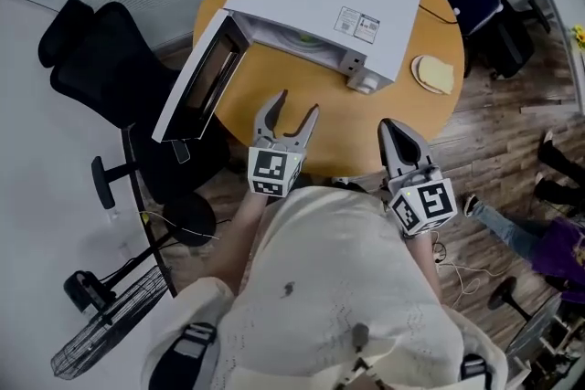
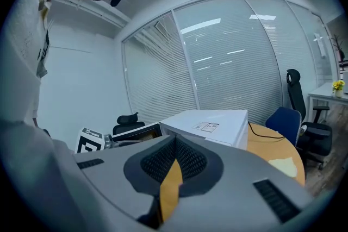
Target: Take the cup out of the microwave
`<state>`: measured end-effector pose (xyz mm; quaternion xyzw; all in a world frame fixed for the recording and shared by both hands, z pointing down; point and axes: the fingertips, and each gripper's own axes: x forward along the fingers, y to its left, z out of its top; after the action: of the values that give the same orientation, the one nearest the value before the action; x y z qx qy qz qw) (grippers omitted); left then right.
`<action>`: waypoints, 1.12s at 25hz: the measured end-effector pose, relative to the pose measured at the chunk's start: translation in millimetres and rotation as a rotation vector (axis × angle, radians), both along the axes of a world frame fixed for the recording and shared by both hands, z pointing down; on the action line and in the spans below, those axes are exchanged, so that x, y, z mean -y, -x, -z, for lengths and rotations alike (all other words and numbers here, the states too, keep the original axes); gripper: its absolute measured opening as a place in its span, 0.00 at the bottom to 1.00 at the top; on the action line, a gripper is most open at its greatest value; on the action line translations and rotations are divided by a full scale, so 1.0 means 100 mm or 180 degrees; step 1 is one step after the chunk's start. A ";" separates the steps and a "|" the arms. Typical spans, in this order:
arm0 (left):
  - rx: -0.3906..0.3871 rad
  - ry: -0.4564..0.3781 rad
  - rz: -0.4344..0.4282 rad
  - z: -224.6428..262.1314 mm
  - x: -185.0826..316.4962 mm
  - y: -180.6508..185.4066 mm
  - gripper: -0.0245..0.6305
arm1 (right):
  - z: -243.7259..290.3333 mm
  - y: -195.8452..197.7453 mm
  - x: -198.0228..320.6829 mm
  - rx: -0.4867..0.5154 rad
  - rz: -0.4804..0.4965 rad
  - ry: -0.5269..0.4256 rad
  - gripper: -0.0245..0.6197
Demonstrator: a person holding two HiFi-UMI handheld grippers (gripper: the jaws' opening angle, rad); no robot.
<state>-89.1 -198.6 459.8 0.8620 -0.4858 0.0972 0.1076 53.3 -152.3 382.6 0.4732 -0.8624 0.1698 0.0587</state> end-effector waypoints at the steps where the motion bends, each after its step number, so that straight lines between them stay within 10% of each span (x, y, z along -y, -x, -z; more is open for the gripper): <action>1: 0.0013 0.0008 -0.0033 -0.03 0.04 0.01 0.46 | -0.01 0.02 0.02 -0.0005 -0.0033 0.0010 0.05; 28: 0.0189 0.0463 -0.0127 -1.29 1.51 0.02 0.49 | -0.43 0.04 0.05 -0.0083 -0.0951 0.0417 0.05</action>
<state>-91.1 -349.8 589.2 0.8581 -0.4631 0.1599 0.1535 48.8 -157.2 425.2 0.5934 -0.7688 0.2264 0.0747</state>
